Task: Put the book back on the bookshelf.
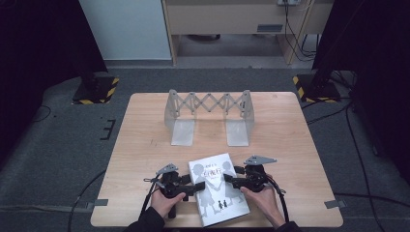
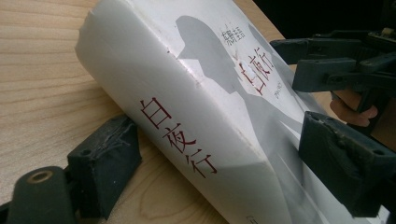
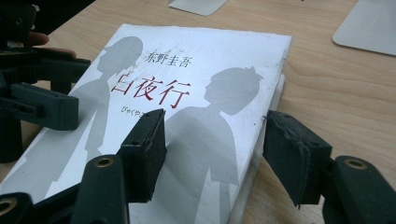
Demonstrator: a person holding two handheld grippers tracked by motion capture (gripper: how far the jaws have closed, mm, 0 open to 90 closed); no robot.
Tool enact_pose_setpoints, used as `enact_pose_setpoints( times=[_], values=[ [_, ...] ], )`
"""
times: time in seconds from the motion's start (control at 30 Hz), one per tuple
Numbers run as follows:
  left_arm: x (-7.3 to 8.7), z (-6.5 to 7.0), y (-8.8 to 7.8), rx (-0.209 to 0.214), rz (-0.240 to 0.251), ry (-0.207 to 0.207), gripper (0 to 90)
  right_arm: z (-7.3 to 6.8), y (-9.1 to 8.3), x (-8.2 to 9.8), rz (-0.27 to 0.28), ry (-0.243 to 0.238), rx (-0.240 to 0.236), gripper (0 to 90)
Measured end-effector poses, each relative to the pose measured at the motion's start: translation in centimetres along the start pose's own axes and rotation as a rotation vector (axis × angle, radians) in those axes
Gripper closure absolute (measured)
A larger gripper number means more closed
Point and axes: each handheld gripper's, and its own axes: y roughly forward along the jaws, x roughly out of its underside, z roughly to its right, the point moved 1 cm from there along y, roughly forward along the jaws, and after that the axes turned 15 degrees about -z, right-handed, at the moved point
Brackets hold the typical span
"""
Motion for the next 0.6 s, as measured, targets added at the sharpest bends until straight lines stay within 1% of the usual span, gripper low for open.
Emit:
enact_pose_setpoints(
  times=[0.07, 0.1, 0.13, 0.17, 0.33, 0.4, 0.5, 0.6],
  values=[
    [0.0, 0.01, 0.01, -0.001, 0.001, 0.0, 12.0, 0.0, 0.03, 0.1, -0.003, 0.001, 0.005, 35.2],
    [0.01, 0.03, 0.02, -0.003, 0.002, -0.001, 12.0, 0.14, 0.06, 0.25, -0.014, 0.027, -0.002, 32.4],
    [0.01, 0.05, 0.03, -0.005, 0.003, -0.002, 12.0, 0.14, 0.06, 0.25, -0.014, 0.027, -0.002, 29.8],
    [0.01, 0.07, 0.04, -0.005, 0.003, -0.002, 11.9, 0.39, 0.1, 0.45, -0.019, 0.051, -0.023, 29.2],
    [0.0, 0.05, 0.05, -0.003, 0.004, -0.004, 11.8, 0.44, 0.19, 0.61, -0.01, 0.064, -0.032, 30.2],
    [-0.02, 0.06, 0.09, -0.002, 0.005, -0.005, 11.7, 0.38, 0.37, 0.65, -0.019, 0.071, -0.061, 30.4],
    [0.02, 0.22, 0.17, -0.012, 0.009, -0.008, 11.1, 0.0, 0.86, 0.64, -0.015, 0.065, -0.094, 30.5],
    [0.08, 0.39, 0.26, -0.024, 0.019, -0.019, 10.9, 0.03, 0.86, 0.65, -0.015, 0.065, -0.097, 30.7]
  ],
)
